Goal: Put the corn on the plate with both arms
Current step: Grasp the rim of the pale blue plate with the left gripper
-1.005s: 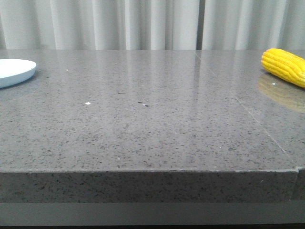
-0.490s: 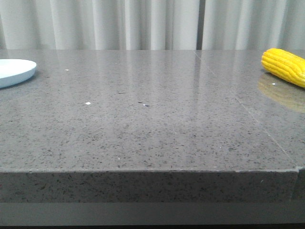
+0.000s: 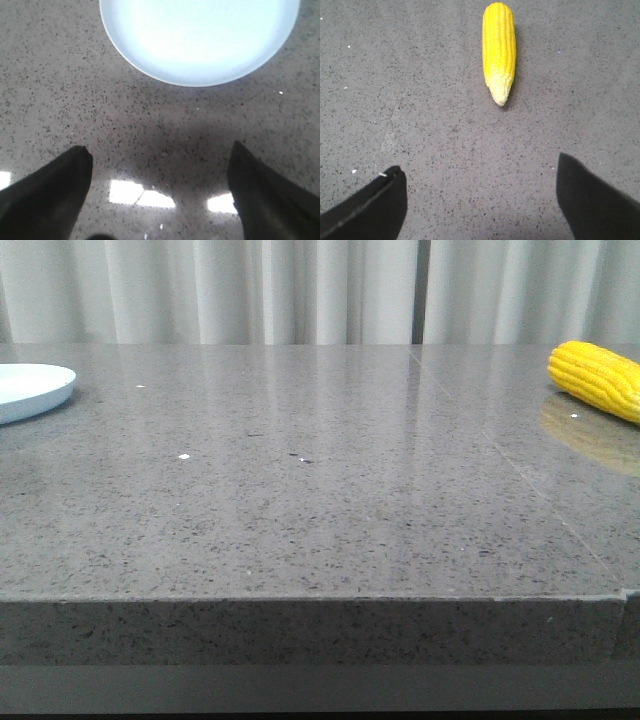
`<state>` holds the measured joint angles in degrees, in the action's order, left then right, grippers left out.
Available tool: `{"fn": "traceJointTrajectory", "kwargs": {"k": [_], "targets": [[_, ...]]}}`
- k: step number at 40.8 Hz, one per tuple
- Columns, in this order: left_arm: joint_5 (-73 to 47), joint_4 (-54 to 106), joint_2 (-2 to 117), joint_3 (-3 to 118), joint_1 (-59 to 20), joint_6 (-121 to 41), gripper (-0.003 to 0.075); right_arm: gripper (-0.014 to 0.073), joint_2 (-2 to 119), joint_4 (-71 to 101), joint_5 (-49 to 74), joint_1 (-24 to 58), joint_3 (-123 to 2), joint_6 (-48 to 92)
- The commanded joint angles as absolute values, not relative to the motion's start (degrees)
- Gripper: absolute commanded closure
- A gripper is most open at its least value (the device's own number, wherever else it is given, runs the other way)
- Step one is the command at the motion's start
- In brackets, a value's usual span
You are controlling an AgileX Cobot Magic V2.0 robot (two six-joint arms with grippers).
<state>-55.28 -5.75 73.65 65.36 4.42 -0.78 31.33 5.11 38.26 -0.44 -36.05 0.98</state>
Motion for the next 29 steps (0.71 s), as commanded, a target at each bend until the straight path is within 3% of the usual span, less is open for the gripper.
{"fn": "traceJointTrajectory", "kwargs": {"k": [1,14,29], "targets": [[-53.3,-0.6,76.6,69.8,7.9,-5.2,0.0174,-0.0038,31.9,5.0,34.3,-0.5,-38.0,1.2],[-53.4,9.7,89.4,79.1,16.7,-11.1,0.0175,-0.0038,31.9,5.0,34.3,-0.5,-38.0,1.2],[-52.9,12.4,100.0,90.8,17.8,-13.7,0.0175,-0.0038,31.9,5.0,34.3,-0.5,-38.0,1.2]]}}
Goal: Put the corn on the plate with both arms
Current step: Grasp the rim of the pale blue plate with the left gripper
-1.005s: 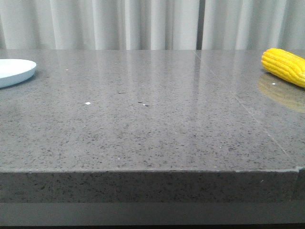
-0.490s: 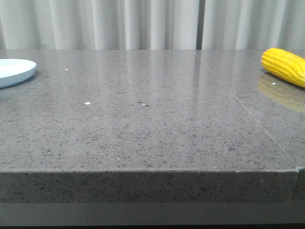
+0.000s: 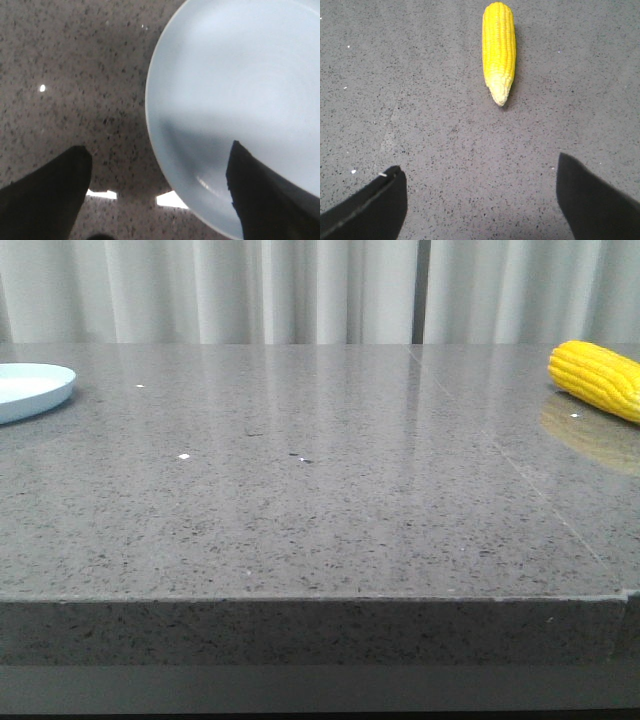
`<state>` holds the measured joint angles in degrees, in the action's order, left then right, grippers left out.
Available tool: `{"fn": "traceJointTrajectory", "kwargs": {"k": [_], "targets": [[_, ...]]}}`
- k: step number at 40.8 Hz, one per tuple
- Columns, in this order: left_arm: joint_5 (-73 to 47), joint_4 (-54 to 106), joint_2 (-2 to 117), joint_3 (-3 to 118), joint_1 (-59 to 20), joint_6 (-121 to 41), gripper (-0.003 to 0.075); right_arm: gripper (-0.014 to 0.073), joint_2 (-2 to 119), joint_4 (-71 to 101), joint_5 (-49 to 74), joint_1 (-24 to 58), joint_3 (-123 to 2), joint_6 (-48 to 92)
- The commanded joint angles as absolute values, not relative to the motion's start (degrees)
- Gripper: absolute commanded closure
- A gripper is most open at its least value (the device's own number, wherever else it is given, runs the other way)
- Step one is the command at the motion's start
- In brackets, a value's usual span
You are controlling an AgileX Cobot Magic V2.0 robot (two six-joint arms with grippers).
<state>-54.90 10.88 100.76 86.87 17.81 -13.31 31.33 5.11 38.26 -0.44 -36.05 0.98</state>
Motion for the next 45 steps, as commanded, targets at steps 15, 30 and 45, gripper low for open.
{"fn": "traceJointTrajectory", "kwargs": {"k": [15,30,45], "targets": [[-56.0,15.2,107.2,97.0,17.8,-14.9,0.0175,-0.0038,31.9,5.0,34.3,-0.5,-38.0,1.2],[-56.6,15.2,108.7,97.0,17.8,-14.9,0.0177,-0.0038,31.9,5.0,34.3,-0.5,-38.0,1.2],[-58.1,15.2,108.7,97.0,17.8,-14.9,0.0604,-0.0038,31.9,5.0,34.3,-0.5,-38.0,1.2]]}}
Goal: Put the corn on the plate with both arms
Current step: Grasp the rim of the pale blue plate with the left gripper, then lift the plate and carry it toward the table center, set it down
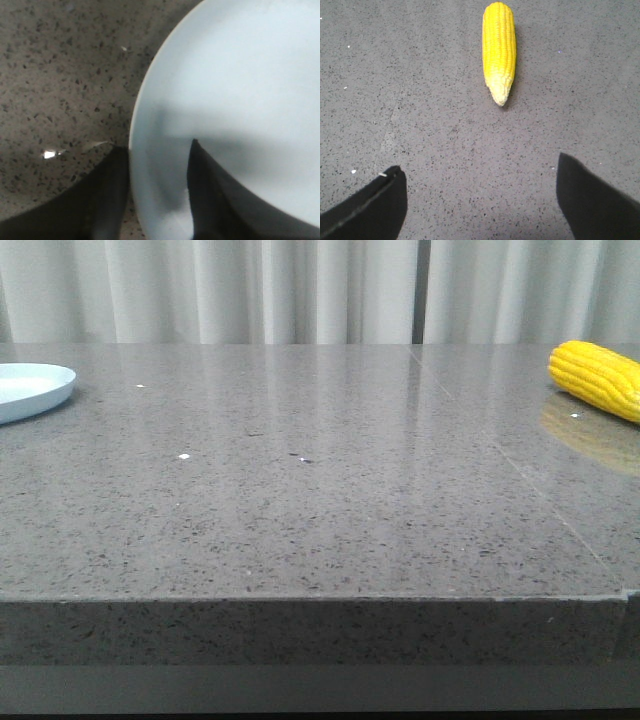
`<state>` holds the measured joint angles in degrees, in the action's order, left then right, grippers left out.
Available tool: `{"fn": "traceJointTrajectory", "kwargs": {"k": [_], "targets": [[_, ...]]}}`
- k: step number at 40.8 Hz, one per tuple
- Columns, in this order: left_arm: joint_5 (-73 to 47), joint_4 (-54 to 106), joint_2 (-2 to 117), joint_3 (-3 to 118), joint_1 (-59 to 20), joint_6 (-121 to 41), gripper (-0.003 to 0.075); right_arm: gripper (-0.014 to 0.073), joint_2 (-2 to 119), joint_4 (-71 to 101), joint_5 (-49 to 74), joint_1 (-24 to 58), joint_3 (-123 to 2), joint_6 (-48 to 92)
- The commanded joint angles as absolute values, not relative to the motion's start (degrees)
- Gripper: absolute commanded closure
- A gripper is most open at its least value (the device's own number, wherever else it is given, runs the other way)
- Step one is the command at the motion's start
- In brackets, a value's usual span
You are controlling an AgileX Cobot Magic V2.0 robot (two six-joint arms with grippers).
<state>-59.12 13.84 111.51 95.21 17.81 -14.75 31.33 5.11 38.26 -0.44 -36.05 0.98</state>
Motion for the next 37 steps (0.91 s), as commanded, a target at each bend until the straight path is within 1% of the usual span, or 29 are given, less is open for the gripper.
{"fn": "traceJointTrajectory", "kwargs": {"k": [1,5,6,15,24,31,37], "targets": [[-58.1,15.2,108.7,97.0,17.8,-14.9,0.0629,-0.0038,31.9,5.0,34.3,-0.5,-38.0,1.2],[-58.1,15.2,108.7,97.0,17.8,-14.9,0.073,-0.0038,31.9,5.0,34.3,-0.5,-38.0,1.2],[-58.1,15.2,108.7,97.0,17.8,-14.9,0.074,-0.0038,31.9,5.0,34.3,-0.5,-38.0,1.2],[-59.1,16.8,108.4,97.6,17.7,-14.9,0.0741,-0.0038,31.9,5.0,34.3,-0.5,-38.0,1.2],[-66.0,24.1,108.4,104.7,15.9,-19.2,0.0741,-0.0038,31.9,5.0,34.3,-0.5,-38.0,1.2],[-69.7,25.2,108.4,110.1,11.1,-19.6,0.0741,-0.0038,31.9,5.0,34.3,-0.5,-38.0,1.2],[-71.1,25.2,108.4,112.6,5.1,-19.6,0.0741,-0.0038,31.9,5.0,34.3,-0.5,-38.0,1.2]]}}
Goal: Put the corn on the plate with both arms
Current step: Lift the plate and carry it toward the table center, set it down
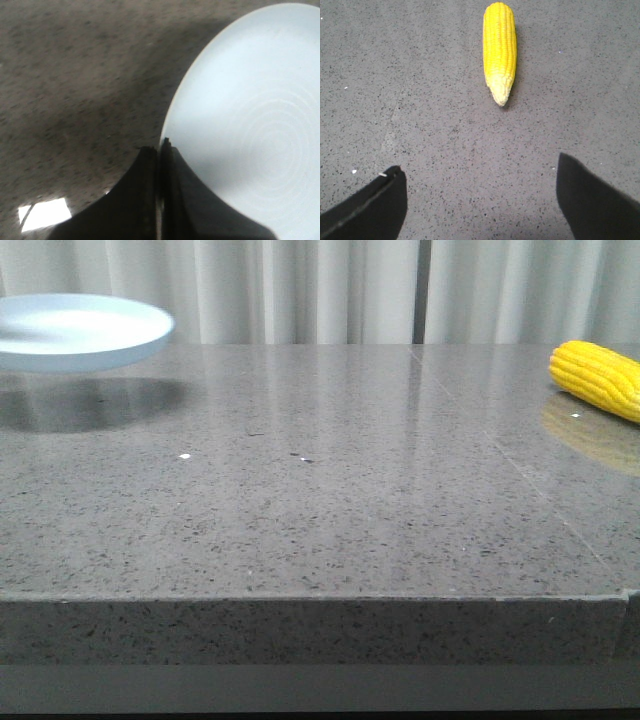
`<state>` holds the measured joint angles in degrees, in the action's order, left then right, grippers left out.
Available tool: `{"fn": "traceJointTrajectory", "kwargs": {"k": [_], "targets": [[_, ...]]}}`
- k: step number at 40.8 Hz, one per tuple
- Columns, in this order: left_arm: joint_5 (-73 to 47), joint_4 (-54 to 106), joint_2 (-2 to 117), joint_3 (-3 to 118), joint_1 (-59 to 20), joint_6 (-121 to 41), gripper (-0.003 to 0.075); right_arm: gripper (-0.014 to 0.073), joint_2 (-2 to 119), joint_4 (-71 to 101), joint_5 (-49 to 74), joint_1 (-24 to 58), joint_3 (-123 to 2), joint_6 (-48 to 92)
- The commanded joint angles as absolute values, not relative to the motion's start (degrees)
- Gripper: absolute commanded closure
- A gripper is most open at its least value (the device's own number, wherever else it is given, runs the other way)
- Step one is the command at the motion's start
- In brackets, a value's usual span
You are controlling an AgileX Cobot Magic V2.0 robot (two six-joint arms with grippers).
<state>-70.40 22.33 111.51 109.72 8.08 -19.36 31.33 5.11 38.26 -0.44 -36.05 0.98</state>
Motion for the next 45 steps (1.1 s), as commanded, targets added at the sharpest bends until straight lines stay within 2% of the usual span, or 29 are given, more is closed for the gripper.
{"fn": "traceJointTrajectory", "kwargs": {"k": [1,22,34,45], "targets": [[-71.1,25.2,108.4,112.7,4.1,-19.6,0.0741,-0.0038,31.9,5.0,34.3,-0.5,-38.0,1.2],[-67.2,25.1,108.8,112.7,-15.7,-19.6,0.0741,-0.0038,31.9,5.0,34.3,-0.5,-38.0,1.2],[-66.6,25.1,112.1,112.7,-20.2,-19.6,0.0741,-0.0038,31.9,5.0,34.3,-0.5,-38.0,1.2],[-68.4,24.5,114.4,112.5,-20.6,-19.5,0.0734,-0.0038,31.9,5.0,34.3,-0.5,-38.0,1.2]]}}
